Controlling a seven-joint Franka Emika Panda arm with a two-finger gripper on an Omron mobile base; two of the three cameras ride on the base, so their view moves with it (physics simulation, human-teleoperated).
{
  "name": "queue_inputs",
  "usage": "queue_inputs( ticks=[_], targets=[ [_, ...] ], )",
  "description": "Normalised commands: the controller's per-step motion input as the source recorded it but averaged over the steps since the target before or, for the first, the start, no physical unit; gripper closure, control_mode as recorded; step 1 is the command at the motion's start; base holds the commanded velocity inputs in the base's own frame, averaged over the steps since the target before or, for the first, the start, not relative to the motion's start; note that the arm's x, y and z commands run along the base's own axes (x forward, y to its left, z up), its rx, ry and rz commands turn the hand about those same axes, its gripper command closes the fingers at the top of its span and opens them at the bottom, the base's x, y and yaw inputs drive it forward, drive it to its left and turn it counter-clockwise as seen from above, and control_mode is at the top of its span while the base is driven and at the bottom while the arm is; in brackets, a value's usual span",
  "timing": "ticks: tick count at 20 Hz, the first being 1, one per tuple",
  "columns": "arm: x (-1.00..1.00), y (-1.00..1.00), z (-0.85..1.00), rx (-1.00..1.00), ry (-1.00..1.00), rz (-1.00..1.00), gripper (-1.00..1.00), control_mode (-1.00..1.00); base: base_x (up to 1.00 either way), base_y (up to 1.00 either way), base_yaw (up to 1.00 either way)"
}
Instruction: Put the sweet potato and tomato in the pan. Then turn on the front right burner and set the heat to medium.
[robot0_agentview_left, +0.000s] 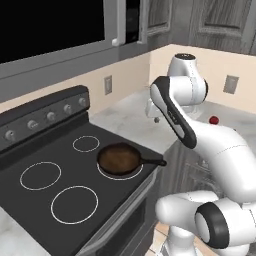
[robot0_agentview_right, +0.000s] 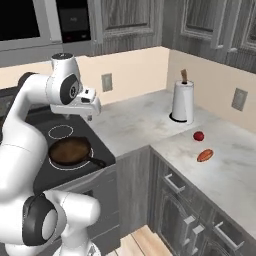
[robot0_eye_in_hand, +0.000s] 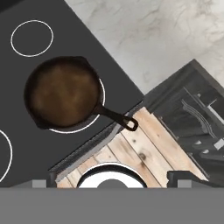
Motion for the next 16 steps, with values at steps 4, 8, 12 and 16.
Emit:
queue_inputs(
  ticks=[4,8,12,16],
  targets=[
    [0.00,0.00,0.00,0.00,0.00,0.00,-1.00,1.00,0.00,-0.20,-0.36],
    [0.00,0.00,0.00,0.00,0.00,0.00,-1.00,1.00,0.00,-0.18,-0.34],
    [0.00,0.00,0.00,0.00,0.00,0.00,-1.00,1.00,0.10,-0.16,-0.33],
    [0.00,0.00,0.00,0.00,0.00,0.00,-1.00,1.00,0.23,-0.04,-0.30]
  ],
)
